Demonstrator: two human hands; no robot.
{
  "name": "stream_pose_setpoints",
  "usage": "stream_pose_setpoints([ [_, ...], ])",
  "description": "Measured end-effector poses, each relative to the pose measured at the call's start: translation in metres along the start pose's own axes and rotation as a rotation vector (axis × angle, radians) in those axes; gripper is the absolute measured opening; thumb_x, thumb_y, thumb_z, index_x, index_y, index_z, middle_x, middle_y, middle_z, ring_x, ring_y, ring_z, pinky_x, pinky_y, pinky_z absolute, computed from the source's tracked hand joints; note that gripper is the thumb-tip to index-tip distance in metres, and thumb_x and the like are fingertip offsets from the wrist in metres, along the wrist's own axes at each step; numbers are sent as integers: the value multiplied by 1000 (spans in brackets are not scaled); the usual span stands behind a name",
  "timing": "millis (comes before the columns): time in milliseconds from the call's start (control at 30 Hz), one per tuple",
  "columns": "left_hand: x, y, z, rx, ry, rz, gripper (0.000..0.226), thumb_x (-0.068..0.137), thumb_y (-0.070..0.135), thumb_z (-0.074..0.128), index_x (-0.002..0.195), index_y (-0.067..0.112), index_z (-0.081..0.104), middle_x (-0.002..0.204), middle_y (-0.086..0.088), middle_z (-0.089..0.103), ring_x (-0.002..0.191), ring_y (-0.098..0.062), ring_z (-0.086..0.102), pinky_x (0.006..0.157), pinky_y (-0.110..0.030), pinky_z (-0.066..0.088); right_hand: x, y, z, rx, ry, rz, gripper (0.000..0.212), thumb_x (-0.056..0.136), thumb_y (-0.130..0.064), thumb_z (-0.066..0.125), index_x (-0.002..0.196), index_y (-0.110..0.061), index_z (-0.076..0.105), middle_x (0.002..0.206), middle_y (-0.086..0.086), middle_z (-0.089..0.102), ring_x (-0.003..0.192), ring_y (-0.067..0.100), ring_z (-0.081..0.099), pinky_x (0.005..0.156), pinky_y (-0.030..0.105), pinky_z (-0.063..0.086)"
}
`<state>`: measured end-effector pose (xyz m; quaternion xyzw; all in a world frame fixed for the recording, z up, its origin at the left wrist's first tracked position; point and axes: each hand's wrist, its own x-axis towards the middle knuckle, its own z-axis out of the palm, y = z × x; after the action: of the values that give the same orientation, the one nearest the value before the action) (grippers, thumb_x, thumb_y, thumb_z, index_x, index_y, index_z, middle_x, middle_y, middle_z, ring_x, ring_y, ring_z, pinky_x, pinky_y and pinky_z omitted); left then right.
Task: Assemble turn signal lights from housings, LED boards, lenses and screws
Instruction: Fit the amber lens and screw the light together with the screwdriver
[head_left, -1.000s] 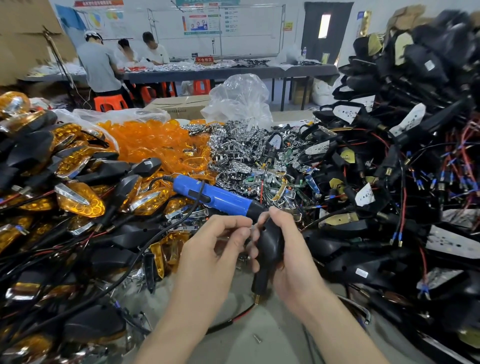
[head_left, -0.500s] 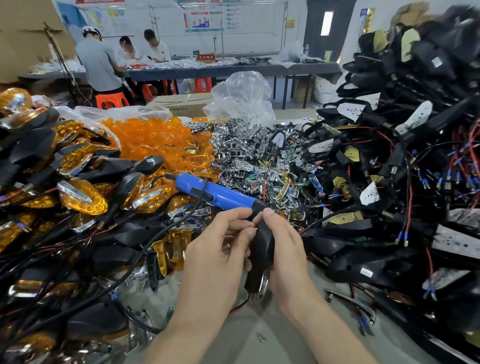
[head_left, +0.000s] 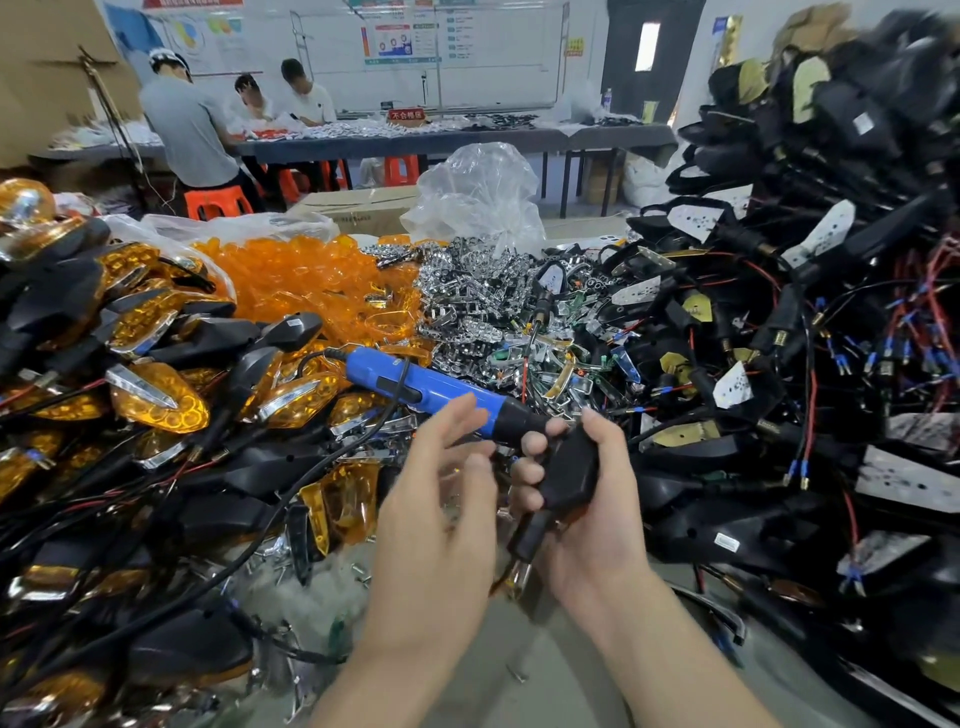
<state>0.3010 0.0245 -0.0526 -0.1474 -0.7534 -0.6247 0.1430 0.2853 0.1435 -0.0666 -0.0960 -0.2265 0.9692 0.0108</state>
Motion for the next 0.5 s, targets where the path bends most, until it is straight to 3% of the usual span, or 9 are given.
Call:
stream_pose_setpoints([
  [133, 17, -9, -6, -225, 59, -416, 26, 100, 7, 53, 121, 21, 61, 103, 7, 74, 95, -9, 72, 83, -26, 57, 2, -9, -7, 192, -58, 57, 24, 87, -40, 65, 78, -18, 63, 71, -3, 53, 49, 10, 48, 36, 20, 41],
  [267, 35, -13, -5, -383, 173, -668, 16, 97, 5, 54, 112, 8, 59, 102, -9, 70, 90, -22, 73, 75, -29, 61, 5, -10, -8, 59, -65, 28, 24, 81, -41, 66, 70, -19, 68, 68, -2, 52, 48, 11, 47, 36, 21, 40],
  [333, 49, -12, -3, -332, 186, -721, 11, 97, 13, 55, 97, 4, 61, 93, -8, 63, 86, -22, 69, 66, -30, 62, 7, -9, -7, 23, -48, 27, 26, 82, -41, 65, 68, -20, 68, 67, -2, 52, 48, 12, 46, 37, 21, 39],
  [400, 67, -8, 1, -198, 194, -792, 14, 97, 24, 57, 96, 11, 58, 89, -4, 56, 84, -19, 63, 57, -30, 59, 8, -7, -6, 9, -8, 38, 30, 87, -41, 62, 68, -19, 67, 66, -1, 52, 48, 12, 46, 36, 22, 38],
  [500, 91, -7, 8, -53, 190, -855, 23, 97, 34, 59, 83, 21, 47, 82, -3, 51, 72, -16, 52, 59, -30, 50, 7, -7, -6, -4, 18, 48, 34, 94, -42, 59, 69, -19, 67, 66, 0, 53, 47, 13, 47, 36, 22, 39],
])
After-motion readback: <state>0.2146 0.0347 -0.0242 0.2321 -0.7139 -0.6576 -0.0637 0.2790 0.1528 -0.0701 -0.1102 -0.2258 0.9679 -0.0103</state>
